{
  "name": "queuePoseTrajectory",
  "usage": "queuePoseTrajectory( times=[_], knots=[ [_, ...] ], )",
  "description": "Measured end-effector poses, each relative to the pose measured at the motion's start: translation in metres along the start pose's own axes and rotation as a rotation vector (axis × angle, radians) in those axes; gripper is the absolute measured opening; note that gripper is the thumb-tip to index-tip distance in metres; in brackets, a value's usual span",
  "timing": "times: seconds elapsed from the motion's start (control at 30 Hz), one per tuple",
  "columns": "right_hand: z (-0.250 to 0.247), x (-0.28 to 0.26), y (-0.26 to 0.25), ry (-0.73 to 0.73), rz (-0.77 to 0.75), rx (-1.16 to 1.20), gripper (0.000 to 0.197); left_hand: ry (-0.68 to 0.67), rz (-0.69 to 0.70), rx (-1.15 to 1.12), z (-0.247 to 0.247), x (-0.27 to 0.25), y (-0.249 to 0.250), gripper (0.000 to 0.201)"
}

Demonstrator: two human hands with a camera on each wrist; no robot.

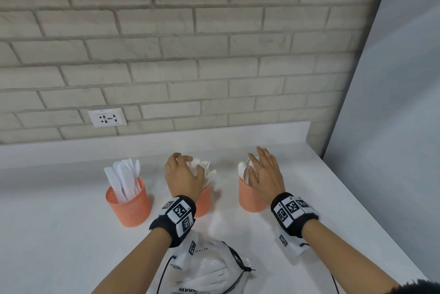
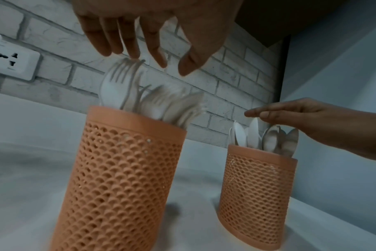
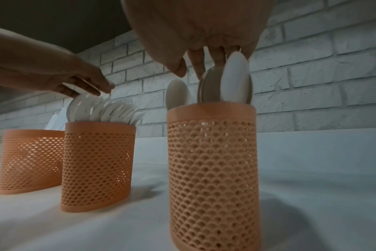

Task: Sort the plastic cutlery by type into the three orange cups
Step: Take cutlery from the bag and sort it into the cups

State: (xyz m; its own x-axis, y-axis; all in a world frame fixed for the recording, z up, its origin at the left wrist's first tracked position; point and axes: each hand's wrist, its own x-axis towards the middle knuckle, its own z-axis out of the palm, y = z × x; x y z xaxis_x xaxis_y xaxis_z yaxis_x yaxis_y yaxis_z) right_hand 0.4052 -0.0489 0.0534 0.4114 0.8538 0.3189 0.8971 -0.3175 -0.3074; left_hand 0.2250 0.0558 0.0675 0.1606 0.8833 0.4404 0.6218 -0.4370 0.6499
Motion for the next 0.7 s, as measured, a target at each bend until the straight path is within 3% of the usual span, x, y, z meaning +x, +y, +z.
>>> queuePoseTrajectory(
  times=[0.07,0.13,0.2,0.27,0.7],
  knots=[
    [-0.001,0.001,-0.002,-0.004,-0.010,-0.005,0.084,-0.004,0.148,-0.025,-0.002,0.004,0.002,0.047],
    [-0.001,0.002,-0.005,-0.025,-0.014,-0.016,0.085,-0.156,0.286,0.105,-0.001,0.008,0.004,0.065],
    [0.000,0.002,-0.007,-0.061,-0.021,-0.058,0.086,-0.363,0.318,0.345,0.005,0.010,0.001,0.061],
    [0.001,0.002,-0.008,-0.080,-0.028,-0.095,0.087,-0.471,0.274,0.509,0.011,0.010,-0.004,0.056],
    [-0.003,0.005,-0.009,-0.153,0.013,-0.169,0.085,-0.509,0.220,0.529,0.013,0.012,-0.005,0.063]
  ],
)
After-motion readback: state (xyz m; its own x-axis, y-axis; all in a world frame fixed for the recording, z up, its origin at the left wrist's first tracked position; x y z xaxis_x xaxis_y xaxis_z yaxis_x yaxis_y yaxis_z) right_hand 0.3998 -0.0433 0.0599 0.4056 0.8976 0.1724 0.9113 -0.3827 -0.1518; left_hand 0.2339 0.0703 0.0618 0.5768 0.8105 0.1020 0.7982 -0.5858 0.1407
